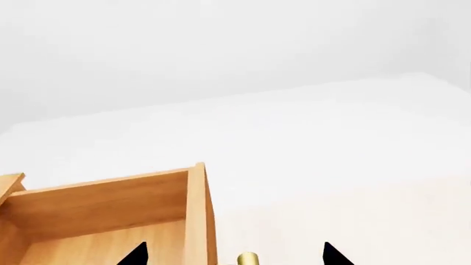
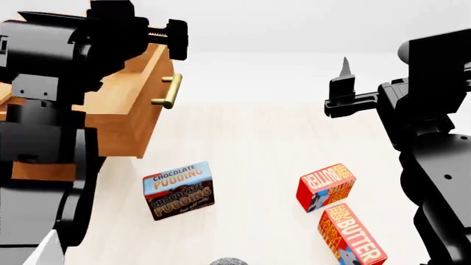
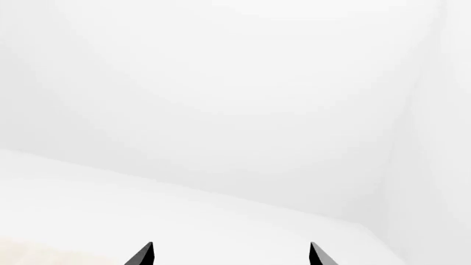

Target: Put the bowl in the top drawer of the cabinet.

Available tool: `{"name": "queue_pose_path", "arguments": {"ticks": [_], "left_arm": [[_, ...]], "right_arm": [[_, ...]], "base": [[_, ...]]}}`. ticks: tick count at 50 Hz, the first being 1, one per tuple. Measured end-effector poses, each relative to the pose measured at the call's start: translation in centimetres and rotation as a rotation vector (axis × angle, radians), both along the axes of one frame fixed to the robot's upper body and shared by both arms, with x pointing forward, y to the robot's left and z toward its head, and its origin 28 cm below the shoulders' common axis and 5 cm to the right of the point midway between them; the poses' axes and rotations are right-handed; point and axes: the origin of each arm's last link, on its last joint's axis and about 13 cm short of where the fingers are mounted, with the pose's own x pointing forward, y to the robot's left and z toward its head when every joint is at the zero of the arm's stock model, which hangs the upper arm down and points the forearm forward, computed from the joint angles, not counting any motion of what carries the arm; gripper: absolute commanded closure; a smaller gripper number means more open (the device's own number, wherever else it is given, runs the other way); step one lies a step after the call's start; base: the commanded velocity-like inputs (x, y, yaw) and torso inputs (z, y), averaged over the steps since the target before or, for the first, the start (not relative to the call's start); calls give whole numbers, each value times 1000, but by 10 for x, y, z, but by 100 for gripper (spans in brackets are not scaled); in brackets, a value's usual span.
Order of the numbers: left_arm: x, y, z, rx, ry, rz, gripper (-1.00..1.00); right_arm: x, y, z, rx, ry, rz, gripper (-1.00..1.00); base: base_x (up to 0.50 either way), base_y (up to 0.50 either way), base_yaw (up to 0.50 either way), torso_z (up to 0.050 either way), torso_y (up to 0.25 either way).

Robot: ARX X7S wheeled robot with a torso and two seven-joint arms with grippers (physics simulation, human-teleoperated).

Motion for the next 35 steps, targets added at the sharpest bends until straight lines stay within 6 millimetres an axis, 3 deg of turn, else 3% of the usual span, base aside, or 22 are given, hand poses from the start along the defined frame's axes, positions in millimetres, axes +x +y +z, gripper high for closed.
{"name": "queue_pose_path", "arguments": {"ticks": [7, 14, 25, 35], "left_arm": [[-11, 2, 24, -1, -77, -8, -100], [-24, 0, 32, -1, -121, -60, -100], [-50, -14, 25, -3, -146, -207, -100], [-79, -28, 6, -19, -120, -354, -100]], "right_arm": [[-1, 0, 0, 4, -4, 3, -100], [-2, -1, 1, 7, -7, 3, -100], [-4, 0, 0, 8, -13, 4, -100], [-4, 0, -1, 17, -15, 8, -100]], "base": [[0, 0, 0, 0, 0], [0, 0, 0, 0, 0], [0, 0, 0, 0, 0], [0, 0, 0, 0, 0]]}}
